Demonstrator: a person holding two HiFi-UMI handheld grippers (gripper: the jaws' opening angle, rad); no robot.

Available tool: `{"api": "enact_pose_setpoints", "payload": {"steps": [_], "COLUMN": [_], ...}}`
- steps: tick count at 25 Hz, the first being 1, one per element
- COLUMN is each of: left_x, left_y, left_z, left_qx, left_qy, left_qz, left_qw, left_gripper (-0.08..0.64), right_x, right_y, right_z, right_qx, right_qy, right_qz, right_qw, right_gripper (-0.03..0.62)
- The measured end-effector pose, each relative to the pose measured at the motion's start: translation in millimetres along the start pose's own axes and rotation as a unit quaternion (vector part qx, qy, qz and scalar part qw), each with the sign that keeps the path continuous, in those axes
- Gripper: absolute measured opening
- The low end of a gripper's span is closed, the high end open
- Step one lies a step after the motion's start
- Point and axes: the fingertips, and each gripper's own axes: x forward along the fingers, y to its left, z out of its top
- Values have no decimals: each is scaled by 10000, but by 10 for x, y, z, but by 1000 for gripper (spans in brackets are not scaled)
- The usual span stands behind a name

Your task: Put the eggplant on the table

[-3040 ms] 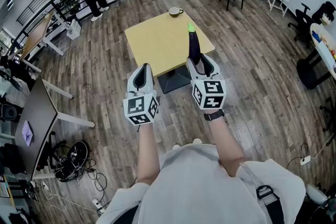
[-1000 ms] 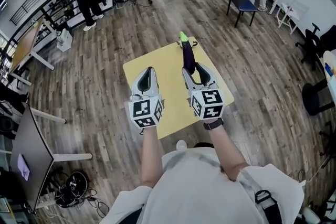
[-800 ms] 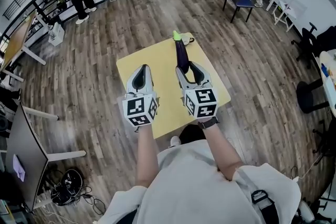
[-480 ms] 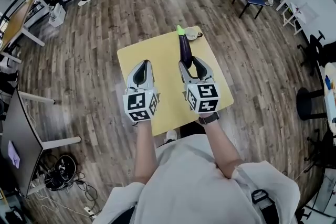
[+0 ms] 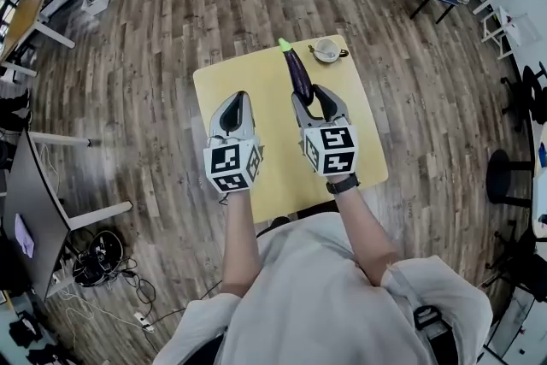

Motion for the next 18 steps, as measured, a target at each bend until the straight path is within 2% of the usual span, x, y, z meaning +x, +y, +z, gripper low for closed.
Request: {"api": "enact_pose_setpoints", "payload": {"steps": [18], "left_x": [540], "left_y": [482], "left_z": [-784], "left_qx": [-562], "left_qy": [878], "left_qz": [343], "left_qw": [9940], "left_gripper": [9], "right_x": [975], "right_y": [-25], "right_z": [-568], "right_qx": [170], "right_qy": [863], "right_qz": [309], "right_qw": [9956], "right_gripper": [167]}}
